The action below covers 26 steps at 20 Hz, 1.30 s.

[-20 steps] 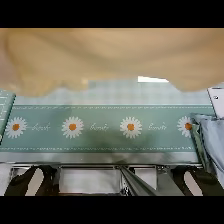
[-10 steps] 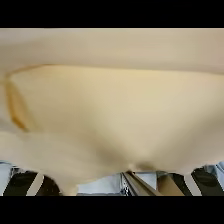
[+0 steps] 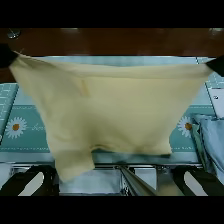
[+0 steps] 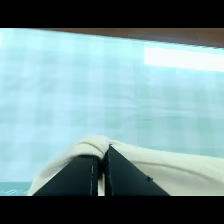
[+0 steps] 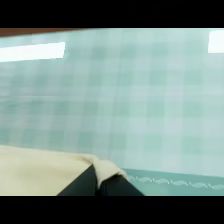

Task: Fold the shirts.

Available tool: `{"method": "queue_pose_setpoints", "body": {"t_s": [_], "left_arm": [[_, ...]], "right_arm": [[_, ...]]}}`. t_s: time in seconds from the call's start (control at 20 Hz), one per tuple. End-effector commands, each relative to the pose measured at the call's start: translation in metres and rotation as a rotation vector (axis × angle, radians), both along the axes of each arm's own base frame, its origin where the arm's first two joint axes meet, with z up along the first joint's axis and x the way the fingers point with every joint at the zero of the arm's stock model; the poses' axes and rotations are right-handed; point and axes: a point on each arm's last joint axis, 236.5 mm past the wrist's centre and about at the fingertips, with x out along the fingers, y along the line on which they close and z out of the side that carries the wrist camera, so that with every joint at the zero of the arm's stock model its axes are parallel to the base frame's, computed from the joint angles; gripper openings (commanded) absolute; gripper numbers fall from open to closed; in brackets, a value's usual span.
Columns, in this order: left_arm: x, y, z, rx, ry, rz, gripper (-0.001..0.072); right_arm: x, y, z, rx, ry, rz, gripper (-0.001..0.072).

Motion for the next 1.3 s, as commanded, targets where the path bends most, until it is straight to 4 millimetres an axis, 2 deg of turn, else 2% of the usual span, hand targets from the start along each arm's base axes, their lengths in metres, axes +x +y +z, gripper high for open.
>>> {"method": "queue_pose_setpoints", "body": {"t_s": [0.0, 0.15, 0.3, 0.45, 0.6, 0.7, 0.75, 0.9, 1.05, 1.1, 1.25], "left_arm": [[0.075, 0.005, -0.073, -0.113, 0.05, 0.092, 0.0024], [0.116, 0.013, -0.127, -0.192, 0.098, 0.192, 0.0024], [0.13, 0.012, -0.182, -0.231, 0.19, 0.226, 0.0024], [0.132, 0.006, -0.225, -0.315, 0.285, 0.292, 0.0025], [0.134, -0.009, -0.238, -0.409, 0.321, 0.307, 0.0025], [0.133, -0.011, -0.235, -0.418, 0.323, 0.299, 0.0025], [0.13, -0.011, -0.232, -0.398, 0.326, 0.273, 0.0026], [0.109, -0.016, -0.229, -0.284, 0.371, 0.114, 0.0026], [0.075, -0.01, -0.246, -0.213, 0.502, -0.002, 0.0025], [0.066, -0.006, -0.25, -0.198, 0.538, -0.024, 0.0025], [0.049, 0.004, -0.262, -0.172, 0.612, -0.031, 0.0025]], "right_arm": [[0.085, -0.016, -0.085, 0.059, 0.08, -0.061, 0.0028], [0.142, -0.011, -0.152, 0.183, 0.171, -0.099, 0.0028], [0.184, -0.007, -0.205, 0.23, 0.257, -0.099, 0.0028], [0.216, 0.002, -0.223, 0.313, 0.287, -0.095, 0.0028], [0.229, 0.003, -0.228, 0.333, 0.301, -0.089, 0.0028], [0.225, 0.004, -0.227, 0.333, 0.323, -0.069, 0.0028], [0.216, 0.004, -0.227, 0.333, 0.355, -0.048, 0.0028], [0.169, 0.009, -0.235, 0.278, 0.504, 0.098, 0.0028], [0.121, -0.01, -0.258, 0.131, 0.691, 0.166, 0.0028], [0.112, -0.016, -0.263, 0.092, 0.727, 0.169, 0.0028], [0.109, -0.019, -0.27, 0.072, 0.745, 0.162, 0.0028]]}}
